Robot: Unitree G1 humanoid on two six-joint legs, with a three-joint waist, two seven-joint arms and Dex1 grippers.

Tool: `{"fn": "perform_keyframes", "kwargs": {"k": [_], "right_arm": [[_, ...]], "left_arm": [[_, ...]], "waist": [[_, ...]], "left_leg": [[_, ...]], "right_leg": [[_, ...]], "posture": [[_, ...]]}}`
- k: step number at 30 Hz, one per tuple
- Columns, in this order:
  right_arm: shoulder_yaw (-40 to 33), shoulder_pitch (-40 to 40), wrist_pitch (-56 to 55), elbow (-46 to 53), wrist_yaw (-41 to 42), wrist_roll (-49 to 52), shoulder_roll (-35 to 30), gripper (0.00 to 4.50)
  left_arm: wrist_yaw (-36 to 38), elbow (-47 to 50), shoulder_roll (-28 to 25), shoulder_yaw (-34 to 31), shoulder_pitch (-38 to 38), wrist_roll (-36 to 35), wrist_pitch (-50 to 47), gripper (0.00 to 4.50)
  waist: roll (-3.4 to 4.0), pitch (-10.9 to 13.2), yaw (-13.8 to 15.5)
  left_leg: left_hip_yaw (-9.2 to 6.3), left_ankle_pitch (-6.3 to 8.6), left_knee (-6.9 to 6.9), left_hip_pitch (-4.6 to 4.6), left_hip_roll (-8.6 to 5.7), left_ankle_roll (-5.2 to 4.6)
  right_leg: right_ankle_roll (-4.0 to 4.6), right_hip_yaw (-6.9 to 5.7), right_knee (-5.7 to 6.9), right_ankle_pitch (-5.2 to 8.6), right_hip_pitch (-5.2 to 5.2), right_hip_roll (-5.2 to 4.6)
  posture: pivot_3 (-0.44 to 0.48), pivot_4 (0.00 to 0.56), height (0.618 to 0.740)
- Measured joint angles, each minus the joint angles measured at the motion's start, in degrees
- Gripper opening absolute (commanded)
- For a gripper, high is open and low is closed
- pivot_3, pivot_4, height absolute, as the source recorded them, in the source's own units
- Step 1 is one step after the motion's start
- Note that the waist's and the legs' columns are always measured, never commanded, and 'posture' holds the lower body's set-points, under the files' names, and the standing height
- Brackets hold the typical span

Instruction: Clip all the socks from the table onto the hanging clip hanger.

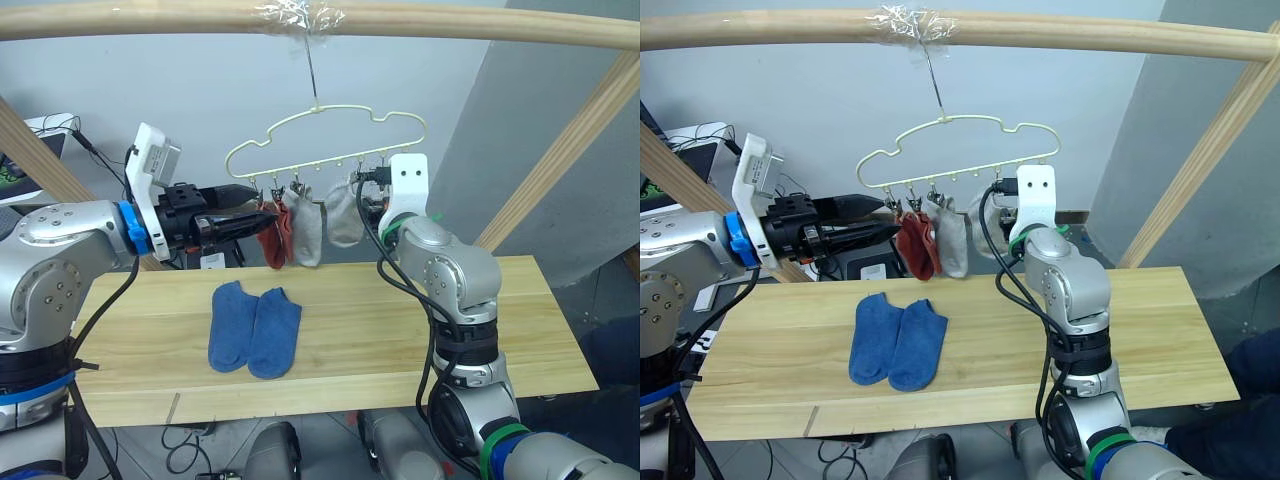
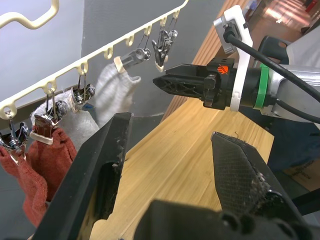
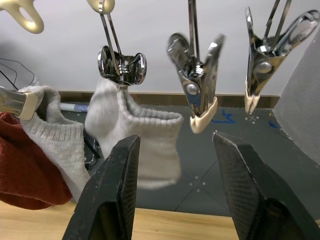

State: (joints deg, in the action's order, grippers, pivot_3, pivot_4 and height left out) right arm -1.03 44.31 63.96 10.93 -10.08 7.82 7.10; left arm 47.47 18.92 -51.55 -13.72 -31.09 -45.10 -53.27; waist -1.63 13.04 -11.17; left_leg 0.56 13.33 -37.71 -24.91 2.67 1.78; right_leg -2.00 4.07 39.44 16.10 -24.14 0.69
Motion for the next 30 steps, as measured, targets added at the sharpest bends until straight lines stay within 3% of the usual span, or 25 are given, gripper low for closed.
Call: {"fn": "perform_keyframes", "kwargs": {"k": [6,8,20,30], "right_arm": [[-0.19,0.10,-0.11,-0.49,0.01,-0.03,0.10,2.38],[-0.18,0.10,-0.27,-0.54,0.02,-0.03,0.17,2.02],[-0.45,0.43,-1.03,-1.68,0.02,-0.04,0.13,2.02],[-1.50,5.46,-8.50,-11.30,0.51,-0.35,-0.82,2.02]], "left_arm": [[-0.58,0.00,0.06,0.08,0.00,0.00,0.02,2.88],[-0.60,0.00,0.09,0.08,0.00,0.00,0.02,2.92],[-0.66,-0.01,0.28,0.10,0.00,0.02,0.15,2.92],[-1.09,0.16,0.28,0.09,0.00,0.01,0.16,2.92]], "waist": [[0.00,0.00,-0.01],[0.00,0.00,-0.01],[0.00,0.00,-0.02],[-0.02,-0.01,-0.01]], "left_leg": [[0.01,0.00,0.00,0.00,0.00,0.00],[0.01,0.00,0.00,0.00,0.00,0.00],[0.01,0.00,0.00,0.00,0.00,0.00],[0.02,0.00,0.00,0.00,-0.01,0.00]], "right_leg": [[0.00,0.00,-0.01,0.00,0.00,0.00],[0.00,0.00,-0.01,0.00,0.00,0.00],[0.00,0.00,0.00,0.00,0.00,0.00],[0.00,-0.01,0.00,0.00,0.00,0.00]], "posture": [[-0.223,0.219,0.740],[-0.224,0.217,0.740],[-0.224,0.210,0.740],[-0.190,0.195,0.740]]}}
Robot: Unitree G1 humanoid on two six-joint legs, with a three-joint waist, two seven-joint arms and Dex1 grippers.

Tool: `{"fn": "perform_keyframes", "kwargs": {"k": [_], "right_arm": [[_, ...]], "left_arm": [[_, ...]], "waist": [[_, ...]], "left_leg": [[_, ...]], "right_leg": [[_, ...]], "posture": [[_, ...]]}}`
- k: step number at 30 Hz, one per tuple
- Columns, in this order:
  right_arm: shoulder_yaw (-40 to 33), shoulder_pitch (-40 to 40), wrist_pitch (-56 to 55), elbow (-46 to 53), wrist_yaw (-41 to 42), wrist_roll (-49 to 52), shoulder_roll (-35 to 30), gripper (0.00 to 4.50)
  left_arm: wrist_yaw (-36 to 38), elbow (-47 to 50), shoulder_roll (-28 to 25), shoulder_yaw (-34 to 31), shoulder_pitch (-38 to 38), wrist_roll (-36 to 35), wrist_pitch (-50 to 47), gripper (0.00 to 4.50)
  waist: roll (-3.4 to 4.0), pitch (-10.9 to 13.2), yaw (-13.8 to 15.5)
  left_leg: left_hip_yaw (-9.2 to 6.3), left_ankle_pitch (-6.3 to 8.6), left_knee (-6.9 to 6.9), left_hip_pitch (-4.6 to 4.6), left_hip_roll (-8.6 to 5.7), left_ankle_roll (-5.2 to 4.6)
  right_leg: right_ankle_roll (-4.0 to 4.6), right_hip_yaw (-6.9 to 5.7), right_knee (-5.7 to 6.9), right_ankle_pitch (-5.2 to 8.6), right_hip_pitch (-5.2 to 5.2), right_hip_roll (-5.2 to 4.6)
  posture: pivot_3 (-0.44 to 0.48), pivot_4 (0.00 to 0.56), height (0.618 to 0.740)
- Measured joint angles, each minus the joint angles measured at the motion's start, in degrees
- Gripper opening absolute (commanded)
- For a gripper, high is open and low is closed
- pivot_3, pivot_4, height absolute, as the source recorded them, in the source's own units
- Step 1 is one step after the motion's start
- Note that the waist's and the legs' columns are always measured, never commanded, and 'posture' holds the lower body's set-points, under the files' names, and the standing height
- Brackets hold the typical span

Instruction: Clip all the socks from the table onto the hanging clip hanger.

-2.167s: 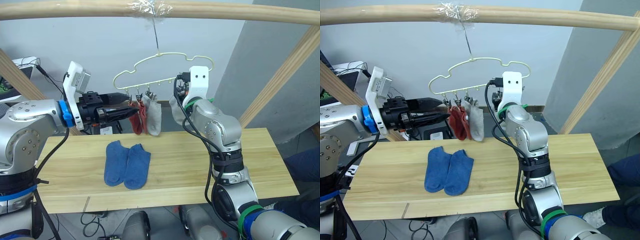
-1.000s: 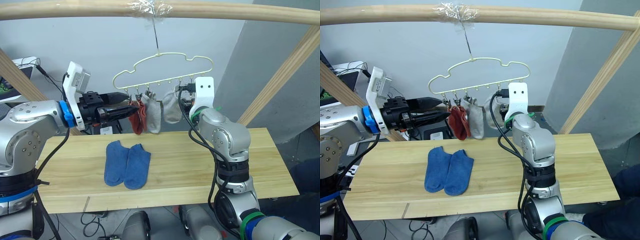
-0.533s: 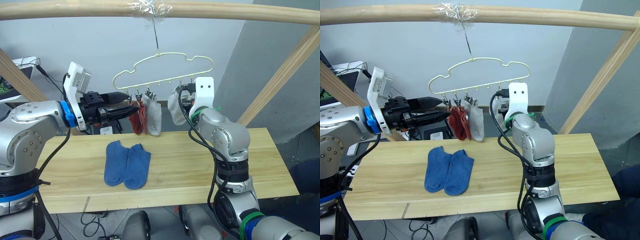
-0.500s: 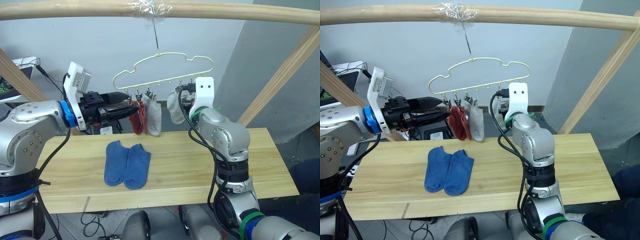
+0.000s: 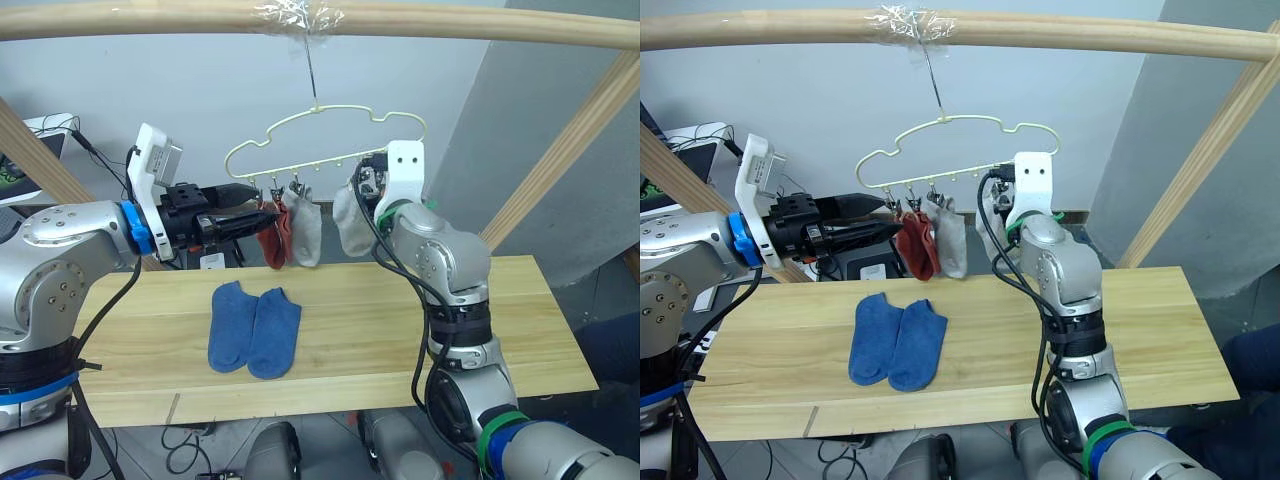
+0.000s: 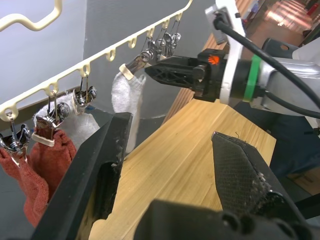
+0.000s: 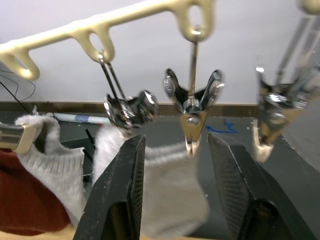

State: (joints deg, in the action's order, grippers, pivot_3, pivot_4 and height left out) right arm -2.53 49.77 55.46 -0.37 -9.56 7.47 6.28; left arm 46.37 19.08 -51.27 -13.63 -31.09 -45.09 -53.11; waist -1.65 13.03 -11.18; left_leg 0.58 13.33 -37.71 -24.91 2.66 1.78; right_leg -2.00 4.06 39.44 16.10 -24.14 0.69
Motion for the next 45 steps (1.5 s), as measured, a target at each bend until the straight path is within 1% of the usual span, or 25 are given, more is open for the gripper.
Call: {"fn": "perform_keyframes", "kwargs": {"k": [8,17,26,45], "right_arm": [[-0.74,1.56,-4.97,-5.64,0.55,-0.27,-0.43,2.02],[-0.93,1.86,-6.51,-7.76,0.52,-1.47,-1.04,2.02],[-2.03,5.21,-9.40,-12.44,0.71,-1.72,-2.04,2.02],[-2.68,7.84,-11.60,-16.16,0.97,-1.60,-1.34,2.02]], "left_arm": [[-0.90,1.04,-0.02,-0.27,0.89,-0.04,-0.14,2.92],[-1.89,1.14,-0.03,-0.38,1.07,-0.08,-0.16,2.92],[-2.19,1.36,-0.03,-0.40,1.43,-0.29,-0.16,2.92],[-4.05,2.57,-0.03,-0.80,2.47,-1.28,-0.15,2.92]], "waist": [[0.00,0.00,0.04],[0.00,0.00,0.05],[0.00,0.00,0.04],[0.00,0.00,0.08]], "left_leg": [[-0.01,0.00,0.00,0.00,0.01,0.00],[0.00,0.00,-0.01,0.00,0.00,0.00],[0.01,0.00,-0.02,0.01,0.00,0.00],[-0.01,0.00,-0.05,0.01,0.00,0.00]], "right_leg": [[0.00,0.01,0.05,0.00,0.00,0.00],[0.01,0.00,0.05,0.00,0.00,0.00],[0.01,0.00,0.09,-0.01,-0.01,0.00],[0.02,0.00,0.14,-0.01,0.00,-0.01]], "posture": [[-0.182,0.194,0.740],[-0.187,0.196,0.740],[-0.178,0.198,0.740],[-0.166,0.197,0.740]]}}
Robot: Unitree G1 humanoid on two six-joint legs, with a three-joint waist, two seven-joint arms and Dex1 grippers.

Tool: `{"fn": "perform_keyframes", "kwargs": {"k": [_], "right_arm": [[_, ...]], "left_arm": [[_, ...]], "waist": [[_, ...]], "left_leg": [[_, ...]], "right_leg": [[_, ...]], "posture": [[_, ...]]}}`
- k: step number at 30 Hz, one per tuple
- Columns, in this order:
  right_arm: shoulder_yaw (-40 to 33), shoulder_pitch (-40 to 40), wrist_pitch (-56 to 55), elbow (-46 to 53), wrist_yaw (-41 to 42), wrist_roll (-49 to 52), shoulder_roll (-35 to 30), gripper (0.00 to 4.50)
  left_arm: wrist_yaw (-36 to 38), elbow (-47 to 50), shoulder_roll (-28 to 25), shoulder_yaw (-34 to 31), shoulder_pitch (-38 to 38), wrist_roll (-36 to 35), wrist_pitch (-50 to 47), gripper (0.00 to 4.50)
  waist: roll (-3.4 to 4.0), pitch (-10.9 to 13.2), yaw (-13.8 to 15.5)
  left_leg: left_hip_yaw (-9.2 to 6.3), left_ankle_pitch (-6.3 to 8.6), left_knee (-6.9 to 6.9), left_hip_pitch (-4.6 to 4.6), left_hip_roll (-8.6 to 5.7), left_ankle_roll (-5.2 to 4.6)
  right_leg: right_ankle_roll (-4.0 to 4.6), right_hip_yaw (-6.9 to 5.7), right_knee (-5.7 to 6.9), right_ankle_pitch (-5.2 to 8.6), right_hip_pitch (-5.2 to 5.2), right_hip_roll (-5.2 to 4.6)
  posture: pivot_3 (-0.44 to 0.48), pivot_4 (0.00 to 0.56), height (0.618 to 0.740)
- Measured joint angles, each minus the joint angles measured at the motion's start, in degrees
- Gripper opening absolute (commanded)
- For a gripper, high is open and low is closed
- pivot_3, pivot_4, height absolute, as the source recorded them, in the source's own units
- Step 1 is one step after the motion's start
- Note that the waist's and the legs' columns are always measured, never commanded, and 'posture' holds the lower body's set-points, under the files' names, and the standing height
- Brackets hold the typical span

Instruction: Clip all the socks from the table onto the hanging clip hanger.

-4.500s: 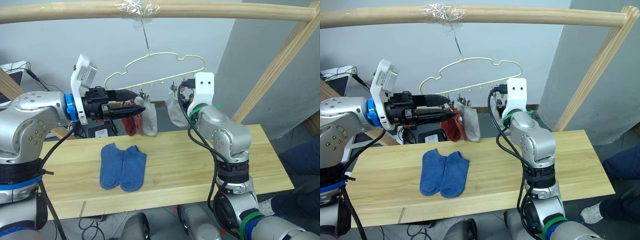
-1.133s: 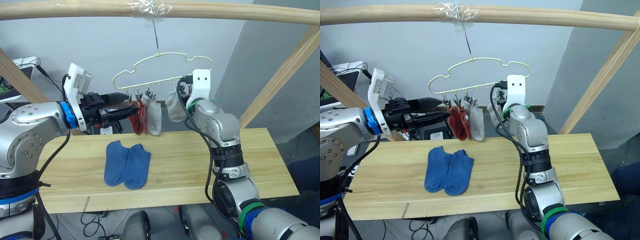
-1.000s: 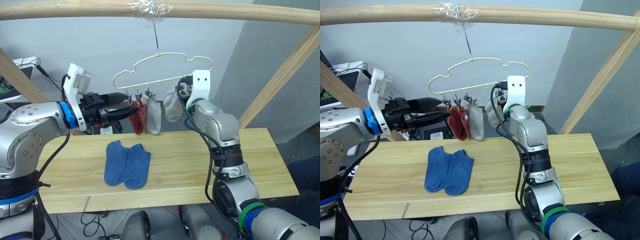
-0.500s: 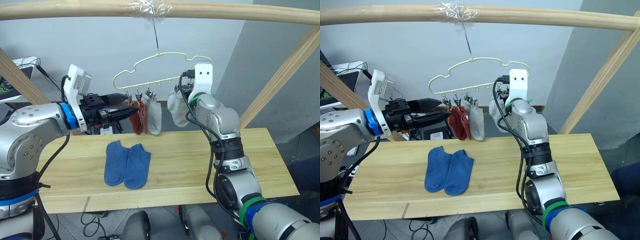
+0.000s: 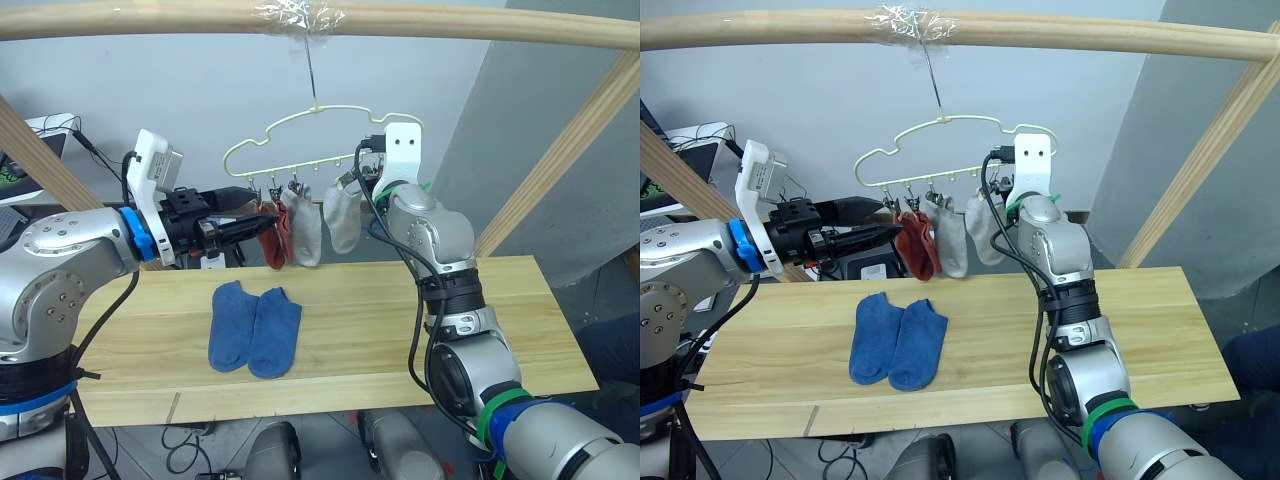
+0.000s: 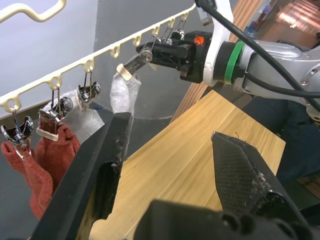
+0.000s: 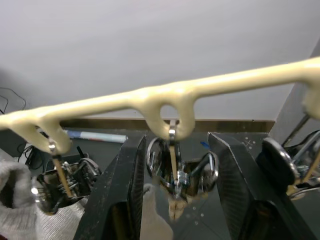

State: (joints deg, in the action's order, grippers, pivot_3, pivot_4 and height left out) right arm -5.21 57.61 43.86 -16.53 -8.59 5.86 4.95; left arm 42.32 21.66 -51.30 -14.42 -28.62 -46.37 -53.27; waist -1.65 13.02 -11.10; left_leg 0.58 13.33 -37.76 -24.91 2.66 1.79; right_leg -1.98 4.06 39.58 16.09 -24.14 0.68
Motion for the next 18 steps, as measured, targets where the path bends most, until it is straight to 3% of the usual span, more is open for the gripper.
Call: {"fn": "perform_keyframes", "kwargs": {"k": [18], "right_arm": [[-0.32,2.52,-2.11,-2.94,1.03,-0.01,0.75,2.02]], "left_arm": [[-0.68,0.51,0.00,-0.70,1.06,-0.29,0.00,2.92]], "waist": [[0.00,0.00,0.05]], "left_leg": [[-0.01,0.00,-0.05,0.00,0.00,0.00]], "right_leg": [[0.00,-0.01,0.08,0.00,-0.01,0.00]], "posture": [[-0.159,0.195,0.740]]}}
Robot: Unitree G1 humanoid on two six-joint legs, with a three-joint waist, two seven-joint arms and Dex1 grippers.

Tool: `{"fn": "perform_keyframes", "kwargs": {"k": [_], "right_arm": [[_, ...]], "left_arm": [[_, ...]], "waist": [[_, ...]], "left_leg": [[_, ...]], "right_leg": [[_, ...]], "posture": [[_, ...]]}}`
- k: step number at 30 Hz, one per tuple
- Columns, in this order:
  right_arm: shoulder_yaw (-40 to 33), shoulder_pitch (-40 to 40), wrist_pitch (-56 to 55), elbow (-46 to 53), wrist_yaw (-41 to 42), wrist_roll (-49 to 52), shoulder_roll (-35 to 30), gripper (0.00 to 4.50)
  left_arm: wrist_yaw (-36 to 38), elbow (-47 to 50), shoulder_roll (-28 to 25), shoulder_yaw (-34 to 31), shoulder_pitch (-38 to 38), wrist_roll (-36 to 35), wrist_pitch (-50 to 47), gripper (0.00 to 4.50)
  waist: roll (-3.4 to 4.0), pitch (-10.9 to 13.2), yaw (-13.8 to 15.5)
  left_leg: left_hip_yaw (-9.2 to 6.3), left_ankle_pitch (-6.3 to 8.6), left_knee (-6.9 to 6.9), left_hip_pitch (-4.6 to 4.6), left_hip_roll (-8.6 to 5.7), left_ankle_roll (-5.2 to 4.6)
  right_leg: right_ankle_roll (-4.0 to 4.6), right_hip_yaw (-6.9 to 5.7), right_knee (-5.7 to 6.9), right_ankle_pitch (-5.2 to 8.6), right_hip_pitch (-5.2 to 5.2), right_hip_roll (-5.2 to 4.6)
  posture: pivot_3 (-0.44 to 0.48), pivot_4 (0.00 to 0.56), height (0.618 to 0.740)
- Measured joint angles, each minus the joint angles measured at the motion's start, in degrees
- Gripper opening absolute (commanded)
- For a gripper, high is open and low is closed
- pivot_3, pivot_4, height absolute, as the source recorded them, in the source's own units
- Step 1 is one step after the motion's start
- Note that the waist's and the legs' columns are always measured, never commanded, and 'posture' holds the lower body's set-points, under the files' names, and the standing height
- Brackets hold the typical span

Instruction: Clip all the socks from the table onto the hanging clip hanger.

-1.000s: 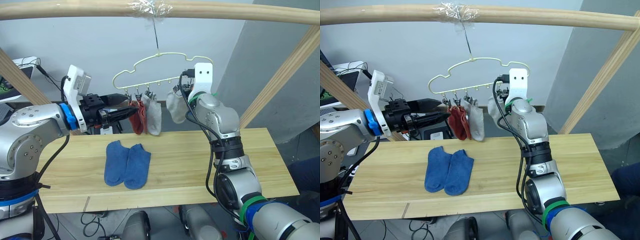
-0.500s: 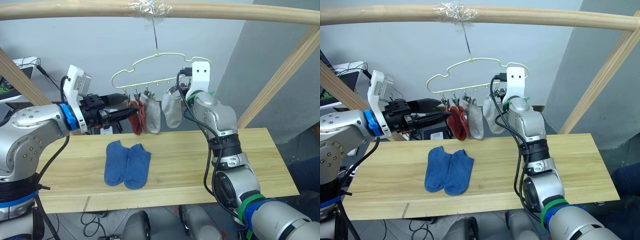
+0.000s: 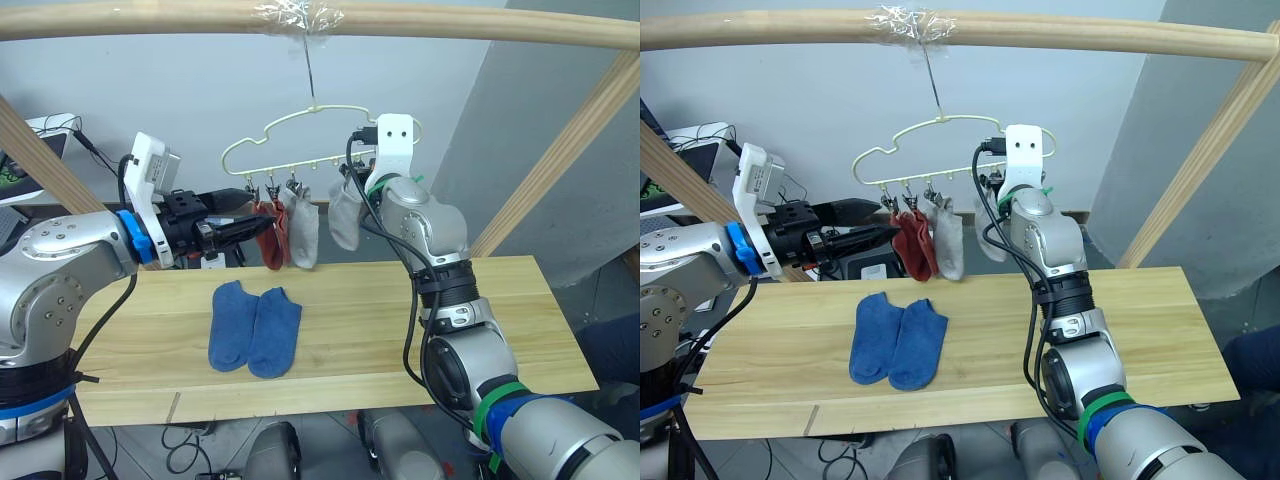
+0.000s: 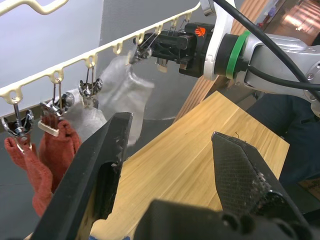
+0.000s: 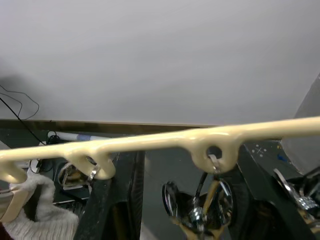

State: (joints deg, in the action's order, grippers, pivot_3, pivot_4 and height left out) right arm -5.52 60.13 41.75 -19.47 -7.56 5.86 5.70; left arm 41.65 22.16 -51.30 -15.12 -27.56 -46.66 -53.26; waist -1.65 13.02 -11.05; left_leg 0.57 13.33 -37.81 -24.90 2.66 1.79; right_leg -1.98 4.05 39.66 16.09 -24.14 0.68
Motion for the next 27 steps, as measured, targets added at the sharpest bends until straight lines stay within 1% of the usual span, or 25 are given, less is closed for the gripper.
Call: {"fn": "perform_keyframes", "kwargs": {"k": [10,13,15,16,19,27], "right_arm": [[-0.08,0.00,-0.04,0.00,-0.08,-0.04,-0.13,2.02],[-0.08,0.00,-0.05,0.00,-0.28,-0.08,-0.20,1.44],[-0.07,0.00,-0.05,0.00,-0.42,-0.11,-0.22,0.81],[-0.06,0.00,-0.05,0.00,-0.50,-0.13,-0.24,0.56],[-0.01,0.01,-0.07,0.00,-0.87,-0.16,-0.31,0.01],[-0.03,0.04,-0.10,0.00,-1.52,-0.19,-0.63,0.01]], "left_arm": [[0.00,0.01,0.00,0.00,0.00,0.02,0.00,2.92],[0.02,0.00,0.00,0.00,-0.01,0.02,0.01,2.92],[0.02,0.00,0.00,0.00,-0.01,0.02,0.01,2.92],[0.01,0.00,0.00,0.00,-0.01,0.02,0.01,2.92],[0.01,0.00,0.00,0.00,-0.01,0.03,0.02,2.92],[0.00,0.00,0.01,0.00,-0.02,0.08,0.04,2.92]], "waist": [[0.00,0.00,-0.01],[0.00,0.00,0.00],[0.00,0.00,-0.01],[0.00,0.00,0.00],[0.00,0.00,-0.01],[-0.01,-0.01,-0.01]], "left_leg": [[0.00,0.00,-0.01,0.00,0.00,0.00],[0.00,0.00,-0.01,0.00,0.00,0.00],[0.00,0.00,-0.01,0.00,0.00,0.00],[0.00,0.00,-0.02,0.00,0.00,0.00],[0.00,0.00,-0.03,0.00,0.00,0.00],[-0.01,0.00,-0.06,0.01,-0.01,0.00]], "right_leg": [[0.00,0.00,0.01,0.00,0.00,0.00],[0.00,0.00,0.02,0.00,0.00,0.00],[0.00,0.00,0.03,0.00,0.00,0.00],[0.00,0.00,0.03,0.00,0.00,0.00],[0.00,0.00,0.05,0.00,0.00,0.00],[0.00,0.00,0.11,0.00,0.00,0.00]], "posture": [[-0.165,0.193,0.740],[-0.165,0.193,0.740],[-0.165,0.193,0.740],[-0.165,0.193,0.740],[-0.167,0.191,0.740],[-0.172,0.188,0.740]]}}
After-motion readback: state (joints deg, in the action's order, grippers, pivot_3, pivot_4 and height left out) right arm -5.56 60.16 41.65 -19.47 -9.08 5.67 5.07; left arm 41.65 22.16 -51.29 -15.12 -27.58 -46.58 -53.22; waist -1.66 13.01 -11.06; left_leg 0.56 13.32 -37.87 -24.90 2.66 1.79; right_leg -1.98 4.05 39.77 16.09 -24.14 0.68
